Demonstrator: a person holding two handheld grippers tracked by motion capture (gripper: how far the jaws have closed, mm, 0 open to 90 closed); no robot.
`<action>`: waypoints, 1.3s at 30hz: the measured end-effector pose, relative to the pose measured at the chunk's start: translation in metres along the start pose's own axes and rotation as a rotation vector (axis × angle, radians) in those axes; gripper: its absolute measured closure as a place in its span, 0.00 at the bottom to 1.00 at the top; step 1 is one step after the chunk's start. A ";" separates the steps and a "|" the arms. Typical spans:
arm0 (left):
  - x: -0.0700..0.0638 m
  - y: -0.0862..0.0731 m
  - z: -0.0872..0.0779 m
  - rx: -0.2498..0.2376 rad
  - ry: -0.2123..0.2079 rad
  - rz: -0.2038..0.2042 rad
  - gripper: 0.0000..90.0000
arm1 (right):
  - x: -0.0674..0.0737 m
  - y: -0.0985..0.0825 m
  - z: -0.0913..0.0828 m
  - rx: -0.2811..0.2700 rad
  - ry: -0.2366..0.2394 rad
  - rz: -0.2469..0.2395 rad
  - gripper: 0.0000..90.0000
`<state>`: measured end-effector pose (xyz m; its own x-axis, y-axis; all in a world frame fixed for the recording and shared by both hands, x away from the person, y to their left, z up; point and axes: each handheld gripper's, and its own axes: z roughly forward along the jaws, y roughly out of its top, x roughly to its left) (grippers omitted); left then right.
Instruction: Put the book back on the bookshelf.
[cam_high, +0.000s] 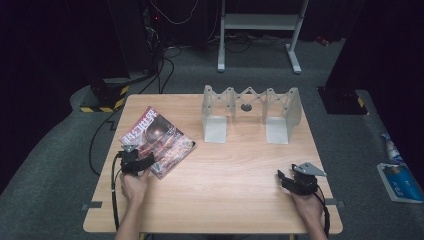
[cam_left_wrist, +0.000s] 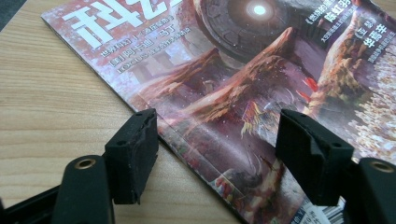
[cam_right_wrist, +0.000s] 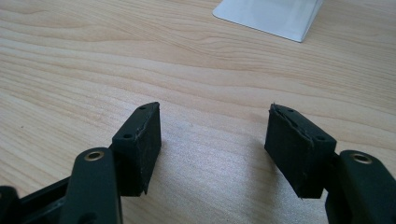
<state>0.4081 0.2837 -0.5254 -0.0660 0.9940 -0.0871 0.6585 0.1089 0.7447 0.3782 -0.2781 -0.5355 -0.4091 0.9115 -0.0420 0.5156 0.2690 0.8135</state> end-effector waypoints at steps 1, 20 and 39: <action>0.000 0.000 0.000 0.001 0.000 0.000 0.34 | 0.000 0.000 0.000 0.000 0.000 0.000 0.40; 0.003 0.004 0.001 0.029 -0.034 0.026 0.36 | 0.000 0.000 0.000 0.000 0.001 -0.001 0.40; -0.004 -0.003 -0.008 0.027 -0.063 0.039 0.43 | 0.000 0.000 0.000 -0.001 0.001 -0.007 0.40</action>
<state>0.4002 0.2796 -0.5224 0.0066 0.9950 -0.1001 0.6794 0.0690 0.7305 0.3780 -0.2781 -0.5355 -0.4134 0.9093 -0.0468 0.5120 0.2747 0.8139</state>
